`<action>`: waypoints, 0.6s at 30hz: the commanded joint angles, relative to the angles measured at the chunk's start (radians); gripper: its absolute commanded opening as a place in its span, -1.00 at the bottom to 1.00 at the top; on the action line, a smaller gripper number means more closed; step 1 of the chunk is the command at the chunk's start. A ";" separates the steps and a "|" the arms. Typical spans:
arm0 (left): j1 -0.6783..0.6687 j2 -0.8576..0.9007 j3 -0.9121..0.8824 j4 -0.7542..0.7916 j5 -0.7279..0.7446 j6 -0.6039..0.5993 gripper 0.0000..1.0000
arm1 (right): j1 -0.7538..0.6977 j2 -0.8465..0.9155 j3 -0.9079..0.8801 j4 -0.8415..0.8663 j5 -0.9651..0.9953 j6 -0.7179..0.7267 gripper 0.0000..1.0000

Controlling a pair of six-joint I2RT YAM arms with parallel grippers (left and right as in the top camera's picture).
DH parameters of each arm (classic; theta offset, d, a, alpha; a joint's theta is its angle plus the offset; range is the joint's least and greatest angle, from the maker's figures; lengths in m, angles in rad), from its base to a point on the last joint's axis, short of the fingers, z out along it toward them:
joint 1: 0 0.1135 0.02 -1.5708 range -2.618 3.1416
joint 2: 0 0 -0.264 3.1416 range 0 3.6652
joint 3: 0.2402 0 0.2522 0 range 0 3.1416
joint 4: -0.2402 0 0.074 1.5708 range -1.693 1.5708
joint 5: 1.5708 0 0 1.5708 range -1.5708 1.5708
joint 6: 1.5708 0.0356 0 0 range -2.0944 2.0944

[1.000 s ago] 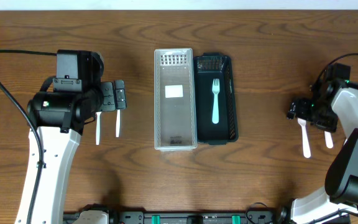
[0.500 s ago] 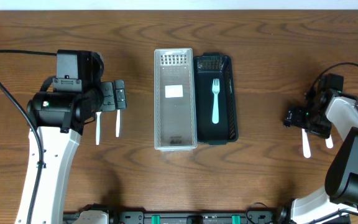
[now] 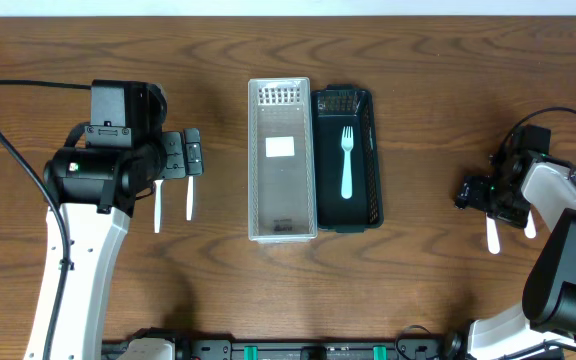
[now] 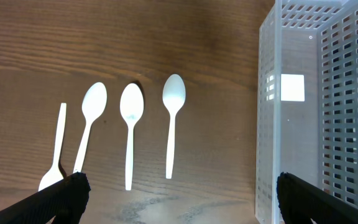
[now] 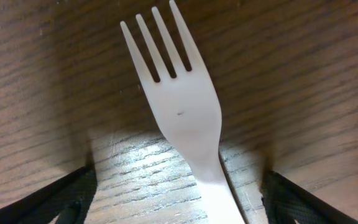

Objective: Pack container
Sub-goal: 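Lower the right gripper onto the second white fork and grasp it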

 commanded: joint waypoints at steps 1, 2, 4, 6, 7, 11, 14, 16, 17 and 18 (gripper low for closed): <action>0.002 -0.002 0.014 0.000 -0.002 0.013 0.96 | -0.001 0.019 -0.031 0.016 -0.007 0.010 0.65; 0.002 -0.002 0.014 0.000 -0.002 0.013 0.96 | -0.001 0.018 -0.031 0.019 -0.007 0.010 0.59; 0.002 -0.002 0.014 0.000 -0.002 0.013 0.96 | -0.001 0.018 -0.031 0.023 -0.011 0.010 0.44; 0.002 -0.002 0.014 0.000 -0.002 0.013 0.96 | -0.001 0.018 -0.031 0.023 -0.019 0.012 0.28; 0.002 -0.002 0.014 0.000 -0.002 0.013 0.96 | -0.001 0.018 -0.031 0.023 -0.021 0.018 0.20; 0.002 -0.002 0.014 0.000 -0.002 0.013 0.96 | -0.001 0.018 -0.031 0.023 -0.022 0.031 -0.10; 0.002 -0.002 0.014 0.000 -0.002 0.013 0.96 | -0.001 0.018 -0.031 0.029 -0.022 0.055 -0.29; 0.002 -0.002 0.014 0.000 -0.002 0.013 0.96 | -0.001 0.018 -0.031 0.029 -0.022 0.055 -0.40; 0.002 -0.002 0.014 0.000 -0.002 0.013 0.96 | -0.001 0.018 -0.031 0.029 -0.022 0.055 -0.44; 0.002 -0.002 0.014 0.000 -0.002 0.013 0.95 | -0.001 0.018 -0.031 0.029 -0.022 0.055 -0.47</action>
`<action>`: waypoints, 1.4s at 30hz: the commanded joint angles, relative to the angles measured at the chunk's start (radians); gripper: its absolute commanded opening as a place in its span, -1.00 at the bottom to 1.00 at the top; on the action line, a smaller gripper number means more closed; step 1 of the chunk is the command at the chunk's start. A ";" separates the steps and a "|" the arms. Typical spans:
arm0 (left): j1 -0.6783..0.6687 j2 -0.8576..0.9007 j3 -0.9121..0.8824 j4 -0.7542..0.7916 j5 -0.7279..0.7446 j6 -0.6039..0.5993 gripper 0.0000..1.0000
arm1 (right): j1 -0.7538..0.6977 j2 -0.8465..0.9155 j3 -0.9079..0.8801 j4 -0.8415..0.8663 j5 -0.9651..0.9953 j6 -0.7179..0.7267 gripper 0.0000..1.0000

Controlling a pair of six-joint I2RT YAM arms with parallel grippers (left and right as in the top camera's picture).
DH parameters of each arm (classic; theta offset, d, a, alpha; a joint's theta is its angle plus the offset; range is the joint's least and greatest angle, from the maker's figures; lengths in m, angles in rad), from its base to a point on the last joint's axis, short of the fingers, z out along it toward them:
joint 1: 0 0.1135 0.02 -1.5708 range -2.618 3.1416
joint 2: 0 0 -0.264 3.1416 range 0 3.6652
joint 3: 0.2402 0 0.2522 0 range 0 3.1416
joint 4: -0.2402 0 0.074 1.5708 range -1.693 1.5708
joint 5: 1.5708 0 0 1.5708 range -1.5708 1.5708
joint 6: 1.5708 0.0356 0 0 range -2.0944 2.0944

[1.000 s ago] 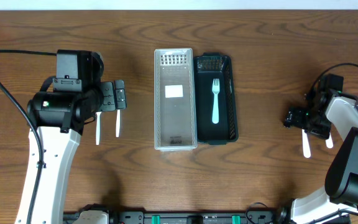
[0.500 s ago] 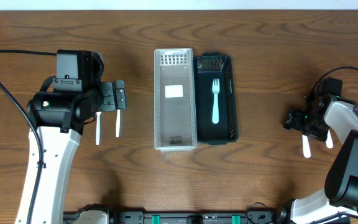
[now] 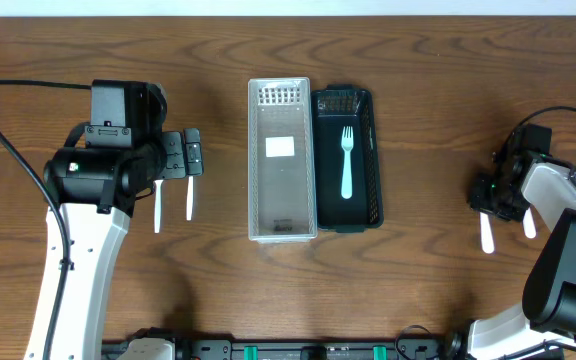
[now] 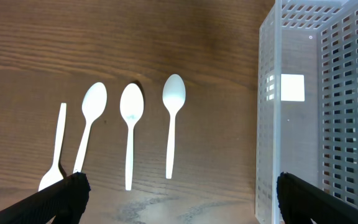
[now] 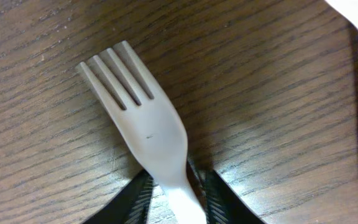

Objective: Pack container
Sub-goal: 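Lower the right gripper onto the second white fork and grasp it, then place the second fork into the black basket beside the first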

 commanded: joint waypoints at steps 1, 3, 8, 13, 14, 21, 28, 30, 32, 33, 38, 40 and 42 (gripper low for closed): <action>0.002 -0.002 0.014 0.000 -0.002 0.013 0.96 | -0.001 0.018 -0.030 0.000 -0.025 0.016 -0.51; 0.002 -0.002 0.014 0.000 -0.002 0.013 0.96 | -0.001 0.018 -0.030 0.000 -0.027 0.016 -0.53; 0.002 -0.002 0.014 0.000 -0.002 0.013 0.96 | -0.001 0.018 -0.030 0.007 -0.047 0.018 -0.59; 0.002 -0.002 0.014 0.000 -0.002 0.013 0.96 | -0.001 0.018 -0.025 -0.002 -0.061 0.035 -0.92; 0.002 -0.002 0.014 0.000 -0.002 0.013 0.96 | -0.001 0.018 -0.016 -0.015 -0.079 0.035 -0.98; 0.002 -0.002 0.014 0.000 -0.002 0.013 0.96 | 0.033 0.000 0.146 -0.172 -0.100 0.042 -0.97; 0.002 -0.002 0.014 0.000 -0.002 0.013 0.96 | 0.200 -0.068 0.436 -0.336 -0.100 0.039 -0.97; 0.002 -0.002 0.014 0.000 -0.002 0.013 0.96 | 0.277 -0.077 0.516 -0.352 -0.100 0.039 -0.97; 0.002 -0.002 0.014 0.000 -0.002 0.013 0.96 | 0.347 -0.077 0.574 -0.360 -0.101 0.040 -0.97; 0.002 -0.002 0.014 0.000 -0.002 0.013 0.96 | 0.389 -0.077 0.598 -0.360 -0.103 0.045 -0.97; 0.002 -0.002 0.014 0.000 -0.002 0.013 0.96 | 0.557 -0.067 0.617 -0.310 -0.100 0.095 -0.97; 0.002 -0.002 0.014 0.000 -0.002 0.013 0.96 | 0.603 -0.046 0.617 -0.300 -0.098 0.103 -0.97; 0.002 -0.002 0.014 0.000 -0.002 0.013 0.96 | 0.641 -0.012 0.617 -0.295 -0.095 0.102 -0.97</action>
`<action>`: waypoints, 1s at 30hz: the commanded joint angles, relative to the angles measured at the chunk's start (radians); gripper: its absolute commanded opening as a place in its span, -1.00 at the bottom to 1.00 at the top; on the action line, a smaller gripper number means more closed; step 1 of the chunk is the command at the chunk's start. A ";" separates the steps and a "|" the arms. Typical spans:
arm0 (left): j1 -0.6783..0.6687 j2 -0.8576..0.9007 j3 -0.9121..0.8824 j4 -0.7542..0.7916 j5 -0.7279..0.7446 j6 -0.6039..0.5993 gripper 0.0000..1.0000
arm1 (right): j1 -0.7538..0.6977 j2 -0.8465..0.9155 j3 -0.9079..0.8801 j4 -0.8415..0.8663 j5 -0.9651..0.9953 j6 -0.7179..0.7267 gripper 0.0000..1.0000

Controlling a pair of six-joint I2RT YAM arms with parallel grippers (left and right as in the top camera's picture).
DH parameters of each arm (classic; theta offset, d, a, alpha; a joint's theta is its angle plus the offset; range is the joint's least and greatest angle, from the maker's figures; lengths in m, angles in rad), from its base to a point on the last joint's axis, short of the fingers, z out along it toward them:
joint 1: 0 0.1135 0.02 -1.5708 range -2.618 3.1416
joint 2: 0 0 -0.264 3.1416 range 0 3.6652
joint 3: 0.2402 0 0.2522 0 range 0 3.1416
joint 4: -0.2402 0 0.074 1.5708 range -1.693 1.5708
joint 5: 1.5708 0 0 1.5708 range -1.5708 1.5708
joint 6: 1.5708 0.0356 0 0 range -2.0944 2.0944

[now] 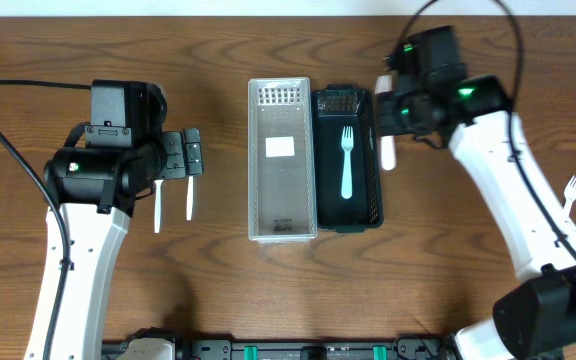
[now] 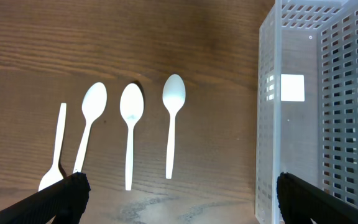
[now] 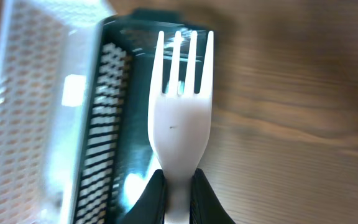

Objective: Pack container
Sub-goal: 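Place the second fork into the black basket beside the first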

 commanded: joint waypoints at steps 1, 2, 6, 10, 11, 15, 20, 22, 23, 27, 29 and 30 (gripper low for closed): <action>0.002 -0.002 0.014 0.000 -0.002 0.013 0.97 | 0.058 0.066 0.005 0.004 0.008 0.030 -0.97; 0.002 -0.002 0.014 0.000 -0.002 0.013 0.96 | 0.071 0.090 0.005 0.005 0.007 0.030 -0.98; 0.002 -0.002 0.014 0.000 -0.002 0.013 0.96 | 0.105 0.195 0.005 0.007 0.010 0.075 -0.97; 0.002 -0.002 0.014 0.000 -0.002 0.013 0.96 | 0.106 0.269 0.005 0.011 0.003 0.076 -0.65; 0.002 -0.002 0.014 0.000 -0.002 0.013 0.96 | 0.106 0.274 0.005 0.008 0.002 0.070 -0.45; 0.002 -0.002 0.014 0.000 -0.002 0.013 0.96 | 0.105 0.256 0.021 -0.010 0.003 -0.005 0.14; 0.002 -0.002 0.014 0.001 -0.002 0.013 0.96 | 0.059 0.171 0.163 -0.110 0.066 -0.069 0.29; 0.002 -0.002 0.014 0.002 -0.002 0.013 0.96 | 0.010 0.130 0.230 -0.156 0.141 -0.068 0.48; 0.002 -0.002 0.014 0.002 -0.002 0.013 0.96 | -0.027 0.106 0.261 -0.176 0.177 -0.069 0.61; 0.002 -0.002 0.014 0.008 -0.002 0.013 0.98 | -0.214 0.038 0.296 -0.200 0.231 -0.133 0.93; 0.003 -0.002 0.014 0.008 -0.002 0.013 0.96 | -0.340 0.034 0.296 -0.230 0.209 -0.183 0.99; 0.002 -0.002 0.014 0.008 -0.002 0.013 0.96 | -0.393 0.042 0.292 -0.249 0.190 -0.208 0.98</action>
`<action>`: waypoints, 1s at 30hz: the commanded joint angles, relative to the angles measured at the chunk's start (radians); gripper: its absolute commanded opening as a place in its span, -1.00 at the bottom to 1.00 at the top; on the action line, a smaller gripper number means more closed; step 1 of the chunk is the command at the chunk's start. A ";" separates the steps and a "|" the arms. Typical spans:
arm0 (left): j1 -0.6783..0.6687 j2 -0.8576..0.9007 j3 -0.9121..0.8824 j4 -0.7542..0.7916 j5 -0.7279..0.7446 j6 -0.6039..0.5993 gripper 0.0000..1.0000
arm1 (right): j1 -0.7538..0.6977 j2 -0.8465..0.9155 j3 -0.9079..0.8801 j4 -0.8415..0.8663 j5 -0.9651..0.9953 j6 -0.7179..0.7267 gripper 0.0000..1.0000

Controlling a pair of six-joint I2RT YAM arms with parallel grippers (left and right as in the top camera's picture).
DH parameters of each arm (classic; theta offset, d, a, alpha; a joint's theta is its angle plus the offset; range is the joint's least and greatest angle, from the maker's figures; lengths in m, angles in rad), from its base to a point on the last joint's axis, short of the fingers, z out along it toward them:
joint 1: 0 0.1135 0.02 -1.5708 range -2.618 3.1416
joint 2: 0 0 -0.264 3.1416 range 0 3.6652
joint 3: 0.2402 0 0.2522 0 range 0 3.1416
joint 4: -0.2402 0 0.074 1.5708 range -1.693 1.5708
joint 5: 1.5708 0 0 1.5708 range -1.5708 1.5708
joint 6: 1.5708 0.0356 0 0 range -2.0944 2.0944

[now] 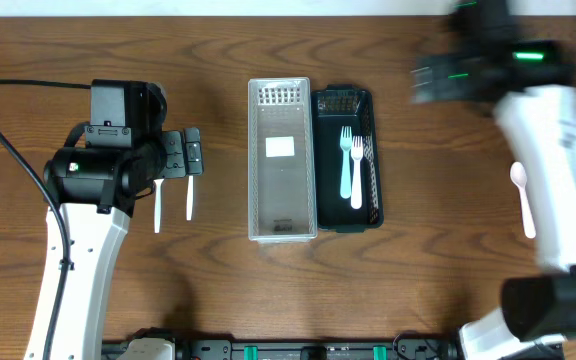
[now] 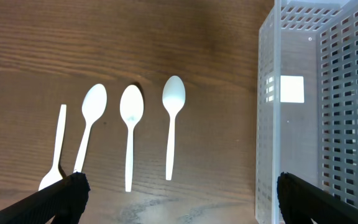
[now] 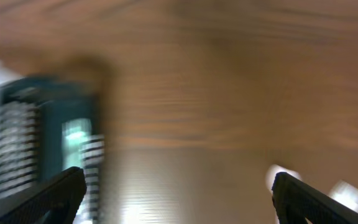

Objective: Pack container
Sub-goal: 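Place the second fork into the black basket beside the first, then grasp the white spoon on the right with the right gripper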

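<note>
The dark basket point(image 1: 372, 150) holds a pale blue fork point(image 1: 345, 160) and a white fork point(image 1: 357, 172) side by side. The white basket point(image 1: 258, 150) stands against its left side and holds no cutlery. My right gripper point(image 1: 438, 82) is blurred in motion at the back right, away from the baskets; it is open point(image 3: 179, 205) and holds nothing. My left gripper point(image 1: 190, 155) hangs open point(image 2: 179, 199) over three white spoons point(image 2: 131, 106) left of the white basket point(image 2: 316, 93). The dark basket point(image 3: 42, 124) shows only as a blur in the right wrist view.
A fourth white utensil point(image 2: 59, 134) lies left of the spoons, its head partly hidden by my left finger. On the right side of the table lies a white utensil point(image 1: 521, 205) beside my right arm. Bare wood surrounds the baskets.
My right gripper was shut on a white fork at the dark basket's right edge. It is now open and farther back right, and the fork lies in the basket. The left arm has not moved.
My right gripper stood open around a white fork on the table at the far right. Then it was shut on that fork. Later it held the fork at the dark basket. The fork now lies beside the blue one. The left arm stayed still.
</note>
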 commanded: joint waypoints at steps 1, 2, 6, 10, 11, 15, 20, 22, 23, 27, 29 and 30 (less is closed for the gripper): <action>0.002 -0.002 0.014 0.002 -0.002 0.013 0.96 | -0.171 0.023 -0.015 -0.055 0.009 -0.119 0.99; 0.002 -0.002 0.014 0.002 -0.002 0.013 0.96 | -0.220 0.036 -0.024 -0.071 -0.008 -0.143 0.99; 0.002 -0.002 0.014 0.002 -0.002 0.013 0.96 | -0.350 0.093 -0.097 -0.071 -0.087 -0.256 0.96; 0.002 -0.002 0.014 0.002 -0.002 0.013 0.96 | -0.425 0.168 -0.205 -0.032 -0.097 -0.277 0.91; 0.002 -0.002 0.014 0.002 -0.002 0.013 0.96 | -0.435 0.184 -0.228 -0.021 -0.097 -0.277 0.88; 0.002 -0.002 0.014 0.002 -0.002 0.013 0.96 | -0.465 0.247 -0.310 0.045 -0.088 -0.277 0.85; 0.002 -0.002 0.014 0.002 -0.002 0.013 0.96 | -0.485 0.296 -0.358 0.105 -0.082 -0.277 0.87; 0.002 -0.002 0.014 0.002 -0.002 0.013 0.96 | -0.489 0.315 -0.376 0.134 -0.082 -0.278 0.88; 0.002 -0.002 0.014 0.002 -0.002 0.013 0.96 | -0.490 0.327 -0.383 0.144 -0.082 -0.288 0.88; 0.002 -0.002 0.014 0.002 -0.002 0.013 0.96 | -0.492 0.373 -0.396 0.154 -0.073 -0.288 0.88; 0.002 -0.002 0.014 0.002 -0.002 0.013 0.96 | -0.492 0.392 -0.396 0.154 -0.074 -0.288 0.89; 0.002 -0.002 0.014 0.002 -0.002 0.013 0.96 | -0.492 0.401 -0.396 0.154 -0.074 -0.287 0.88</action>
